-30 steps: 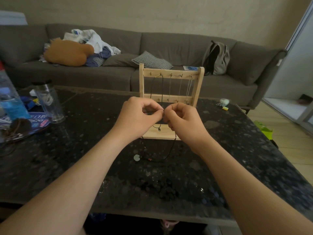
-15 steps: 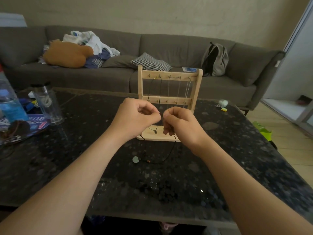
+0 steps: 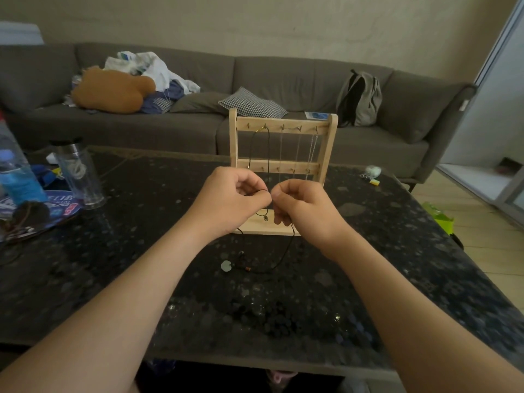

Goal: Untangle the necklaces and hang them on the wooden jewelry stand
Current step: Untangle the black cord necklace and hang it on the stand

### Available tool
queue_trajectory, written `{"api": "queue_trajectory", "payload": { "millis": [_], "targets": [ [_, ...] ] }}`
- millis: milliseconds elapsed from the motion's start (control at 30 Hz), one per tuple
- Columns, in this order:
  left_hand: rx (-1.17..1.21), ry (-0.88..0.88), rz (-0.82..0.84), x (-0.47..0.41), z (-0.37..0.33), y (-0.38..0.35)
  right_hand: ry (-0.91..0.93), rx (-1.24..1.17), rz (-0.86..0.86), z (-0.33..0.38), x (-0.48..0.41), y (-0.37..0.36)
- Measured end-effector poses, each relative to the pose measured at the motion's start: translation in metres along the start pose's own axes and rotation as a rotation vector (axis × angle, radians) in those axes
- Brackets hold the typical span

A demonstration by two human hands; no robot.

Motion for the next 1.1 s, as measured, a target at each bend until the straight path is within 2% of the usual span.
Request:
{"api": "queue_trajectory", "payload": {
  "millis": [233, 433, 733, 867, 1100],
  "targets": [
    [-0.056, -0.011, -0.072, -0.002, 0.0, -0.005, -0.005, 0.066, -0.08, 0.005, -0.002, -0.006],
    [-0.15, -0.05, -0.123, -0.002, -0.002, -0.009, -0.057, 0.035, -0.052, 0.006, -0.003, -0.009],
    [-0.242, 0.003, -0.208, -0.004, 0.006, -0.004, -0.147, -0.058, 0.018, 0.004, -0.003, -0.004],
    [-0.24, 0.064, -0.281, -0.008, 0.012, -0.002, -0.178, -0.083, 0.025, -0.001, -0.004, -0.003],
    [-0.103, 0.297, -0.342, -0.009, 0.015, 0.006, -0.241, -0.258, 0.0, -0.009, -0.005, 0.001]
  ]
}}
Point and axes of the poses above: each hand's wrist, its own x-axis away from the middle knuckle, its own y-axis out of the back of the hand, z = x × y, the point moved 1 cm from there along -x, towards the middle knuckle, and after that the axes turned 3 degrees about -y, right-handed, at the moved point
